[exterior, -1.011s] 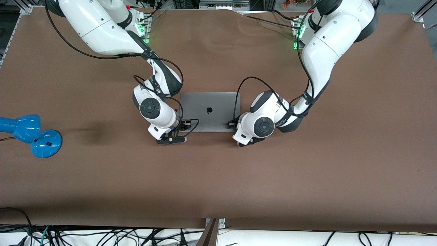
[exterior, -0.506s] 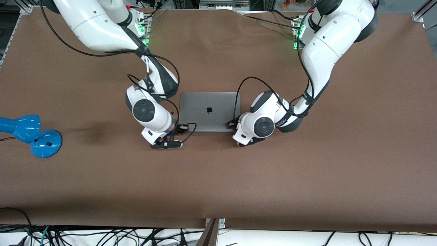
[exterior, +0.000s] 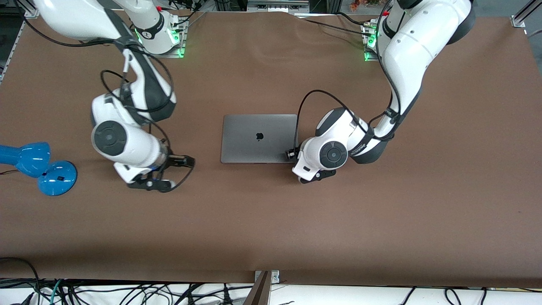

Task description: Close laptop with both arms from behind

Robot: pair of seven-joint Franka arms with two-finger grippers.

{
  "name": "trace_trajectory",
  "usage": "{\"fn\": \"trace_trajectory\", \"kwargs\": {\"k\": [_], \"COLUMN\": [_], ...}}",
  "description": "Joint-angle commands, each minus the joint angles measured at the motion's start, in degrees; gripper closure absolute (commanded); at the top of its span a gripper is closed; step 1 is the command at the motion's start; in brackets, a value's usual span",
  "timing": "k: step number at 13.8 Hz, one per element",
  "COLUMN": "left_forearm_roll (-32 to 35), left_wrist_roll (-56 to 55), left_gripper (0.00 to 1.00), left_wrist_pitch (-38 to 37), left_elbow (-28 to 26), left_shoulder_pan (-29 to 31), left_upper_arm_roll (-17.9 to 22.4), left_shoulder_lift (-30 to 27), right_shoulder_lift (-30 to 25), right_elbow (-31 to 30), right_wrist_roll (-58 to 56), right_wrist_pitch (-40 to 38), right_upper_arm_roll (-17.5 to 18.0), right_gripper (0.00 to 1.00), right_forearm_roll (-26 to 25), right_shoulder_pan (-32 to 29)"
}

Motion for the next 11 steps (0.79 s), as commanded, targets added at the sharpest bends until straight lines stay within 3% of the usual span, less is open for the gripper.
{"fn": "trace_trajectory", "kwargs": {"k": [1,5,8,11], "left_forearm_roll": [1.7,1.6,1.6,0.5], "left_wrist_roll": [-0.2,4.0,10.3,20.3], "left_gripper": [0.00,0.00,0.00,0.00], "left_wrist_pitch": [-3.7,-9.0,-12.2,-12.3], "left_elbow": [-4.3,-8.3,-11.6,-18.5], "left_shoulder_pan": [0.0,0.2,0.2,0.0], "left_upper_arm_roll": [0.4,2.6,5.6,11.3], "left_shoulder_lift": [-8.7,-19.4,-26.9,-36.2], "right_shoulder_lift": [-1.2,-4.6,-13.2,-22.5], "right_elbow": [0.0,0.6,-0.5,-3.5], "right_wrist_roll": [-5.5,-20.5,-24.1,-24.0], "right_wrist_pitch": [-2.4,-3.8,-6.1,-12.4], "right_upper_arm_roll": [0.7,-0.5,-13.9,-16.6], "right_gripper": [0.00,0.00,0.00,0.00], "right_forearm_roll": [0.1,1.5,4.1,4.5], "right_shoulder_pan": [-5.2,-10.6,-2.4,-1.5]}}
